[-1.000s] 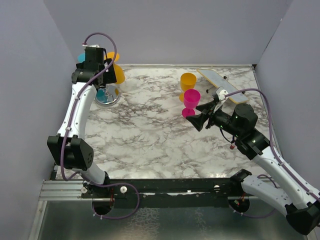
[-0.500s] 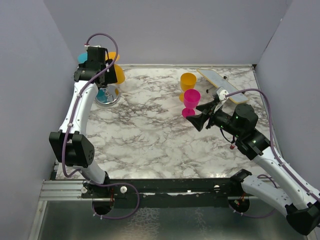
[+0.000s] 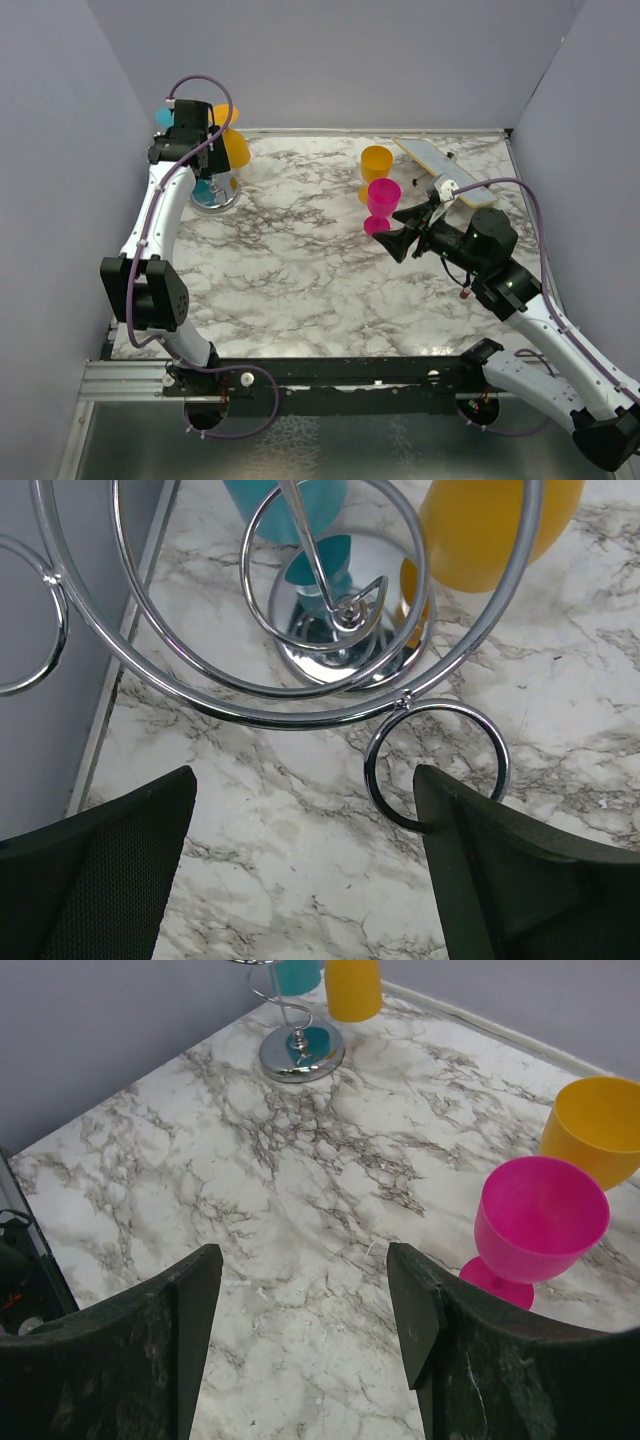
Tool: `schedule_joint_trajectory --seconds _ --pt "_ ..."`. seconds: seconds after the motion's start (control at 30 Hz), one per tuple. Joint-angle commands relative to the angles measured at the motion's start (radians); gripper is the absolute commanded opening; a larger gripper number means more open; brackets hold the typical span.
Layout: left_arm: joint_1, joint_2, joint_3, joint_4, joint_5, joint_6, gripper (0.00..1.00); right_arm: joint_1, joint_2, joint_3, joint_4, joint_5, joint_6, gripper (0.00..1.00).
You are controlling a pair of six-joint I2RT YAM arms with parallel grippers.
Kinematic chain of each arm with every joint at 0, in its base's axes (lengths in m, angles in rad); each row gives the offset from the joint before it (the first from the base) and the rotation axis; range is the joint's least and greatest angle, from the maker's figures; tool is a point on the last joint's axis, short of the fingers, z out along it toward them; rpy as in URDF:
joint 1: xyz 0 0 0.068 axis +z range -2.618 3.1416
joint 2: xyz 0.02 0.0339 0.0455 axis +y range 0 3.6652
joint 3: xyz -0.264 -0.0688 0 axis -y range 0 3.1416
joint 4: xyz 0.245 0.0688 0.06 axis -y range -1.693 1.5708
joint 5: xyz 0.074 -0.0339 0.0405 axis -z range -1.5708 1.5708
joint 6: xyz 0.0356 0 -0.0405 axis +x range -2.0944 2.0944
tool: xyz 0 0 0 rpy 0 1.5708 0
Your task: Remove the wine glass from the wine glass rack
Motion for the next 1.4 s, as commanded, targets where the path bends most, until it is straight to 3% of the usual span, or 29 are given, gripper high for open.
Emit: schedule_joint_trajectory --seconds 0.0,0.67,0.83,1.13,1.37 --pt "0.030 -0.057 -0.036 0.008 -0.032 -0.009 0.92 0.005 -0.014 0.008 0.006 0.006 0.007 0.68" --pt "0.107 -0.196 -0.137 0.009 -0.048 0.014 0.93 0.005 0.003 0.008 0.015 -0.014 0.010 0.68" --pt "0.107 -0.262 -0.126 0.007 0.036 0.009 0.94 0.005 0.005 0.006 0.019 -0.019 0.013 0.68" --pt "0.102 -0.262 0.028 0.029 0.350 -0.021 0.99 0.005 0.006 0.018 0.017 -0.005 0.009 0.68" --pt "-0.012 -0.110 0.213 0.051 0.344 -0.031 0.99 0.005 0.011 0.027 0.012 0.004 0.008 0.68"
